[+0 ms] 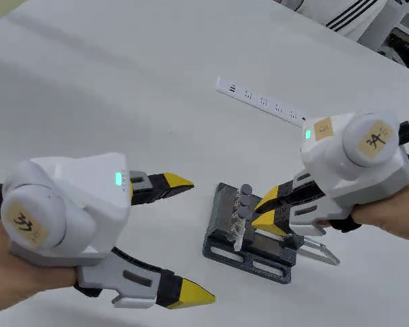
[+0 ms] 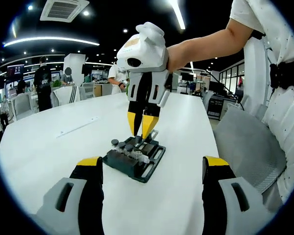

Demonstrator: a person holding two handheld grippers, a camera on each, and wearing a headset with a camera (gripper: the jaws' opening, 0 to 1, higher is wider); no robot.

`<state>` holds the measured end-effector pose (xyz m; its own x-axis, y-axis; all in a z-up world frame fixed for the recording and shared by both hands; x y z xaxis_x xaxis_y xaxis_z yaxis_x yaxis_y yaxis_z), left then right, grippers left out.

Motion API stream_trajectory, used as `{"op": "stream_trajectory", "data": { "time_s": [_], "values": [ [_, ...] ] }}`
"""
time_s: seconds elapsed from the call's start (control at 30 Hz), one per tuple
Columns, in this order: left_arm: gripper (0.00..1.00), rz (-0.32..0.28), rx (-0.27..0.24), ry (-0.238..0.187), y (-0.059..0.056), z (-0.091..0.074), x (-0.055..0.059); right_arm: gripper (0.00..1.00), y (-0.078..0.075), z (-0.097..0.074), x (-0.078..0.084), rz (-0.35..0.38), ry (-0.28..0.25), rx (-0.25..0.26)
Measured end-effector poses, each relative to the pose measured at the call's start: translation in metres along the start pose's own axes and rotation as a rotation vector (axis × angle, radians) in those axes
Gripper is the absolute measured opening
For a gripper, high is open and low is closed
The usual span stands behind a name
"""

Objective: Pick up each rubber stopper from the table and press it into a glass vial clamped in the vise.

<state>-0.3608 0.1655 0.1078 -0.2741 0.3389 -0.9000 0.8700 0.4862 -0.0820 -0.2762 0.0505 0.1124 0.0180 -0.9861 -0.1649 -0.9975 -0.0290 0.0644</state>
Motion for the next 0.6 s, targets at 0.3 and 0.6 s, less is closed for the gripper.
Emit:
{"op": "stream_trajectory", "data": {
  "time_s": [0.3, 0.6],
  "values": [
    [0.87, -0.009, 0.007, -0.016, -0.004, 0.003, 0.004, 0.05, -0.002, 0.018, 0.004, -0.028, 0.109, -0.006],
    [0.87, -0.012, 0.009, -0.023, -0.005, 0.004, 0.007, 0.05, -0.004, 0.022, 0.004, -0.018, 0.136, -0.002]
  ]
}}
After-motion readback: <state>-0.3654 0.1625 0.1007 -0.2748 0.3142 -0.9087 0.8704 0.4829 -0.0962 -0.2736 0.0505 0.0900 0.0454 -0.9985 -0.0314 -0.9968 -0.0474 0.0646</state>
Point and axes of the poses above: the centre of the closed fingertips' face, and the gripper's own axes: z roughly forward along the fingers, y roughly to its left, x roughly out of its underside, the point moved 6 cm from there along -z, roughly backward along the fingers, and after that the axes turned 10 degrees about y, right-handed, at the moved point
